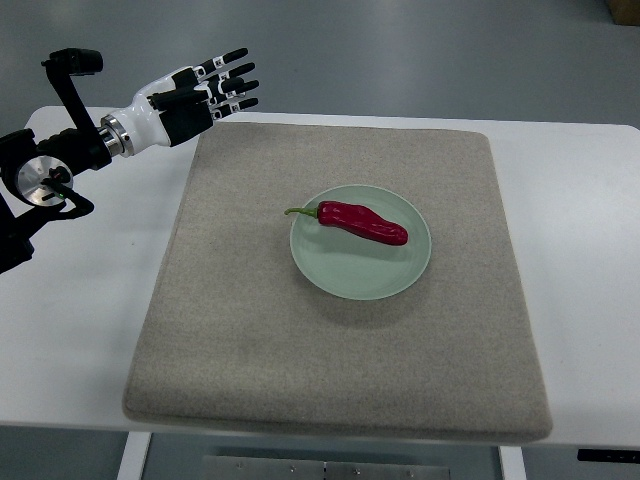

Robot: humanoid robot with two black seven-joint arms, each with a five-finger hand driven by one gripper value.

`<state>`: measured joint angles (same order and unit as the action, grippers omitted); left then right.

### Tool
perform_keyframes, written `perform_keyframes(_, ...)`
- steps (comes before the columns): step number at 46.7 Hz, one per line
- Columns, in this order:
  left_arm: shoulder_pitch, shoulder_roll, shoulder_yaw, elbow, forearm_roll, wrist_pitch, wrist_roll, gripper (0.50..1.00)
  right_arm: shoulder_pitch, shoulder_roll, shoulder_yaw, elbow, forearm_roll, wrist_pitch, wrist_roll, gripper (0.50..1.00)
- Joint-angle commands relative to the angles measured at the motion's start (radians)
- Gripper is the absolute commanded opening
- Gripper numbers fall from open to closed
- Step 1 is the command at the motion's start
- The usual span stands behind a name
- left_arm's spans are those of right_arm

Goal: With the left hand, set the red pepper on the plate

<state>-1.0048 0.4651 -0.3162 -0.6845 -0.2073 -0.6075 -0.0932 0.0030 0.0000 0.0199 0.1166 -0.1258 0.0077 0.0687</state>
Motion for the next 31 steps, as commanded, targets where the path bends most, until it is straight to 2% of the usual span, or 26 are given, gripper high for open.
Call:
perform_keyframes(1, 0.012, -0.002, -0.023, -0.007, 0.002, 0.000, 0.007, 0.996, 0.000, 0.000, 0.000, 0.000, 0.000, 0.000, 0.000, 0.928)
perform_keyframes(21, 0.017, 0.007, -0.041, -0.007, 0.002, 0.003, 0.018, 0.996, -0.002, 0.000, 0.003, 0.018, -0.002, 0.014, 0.000, 0.928)
perform_keyframes(31, 0.017, 0.024, -0.046, -0.004, 0.002, 0.003, 0.018, 0.996, -0.003, 0.000, 0.002, 0.064, -0.005, 0.012, 0.002, 0.928)
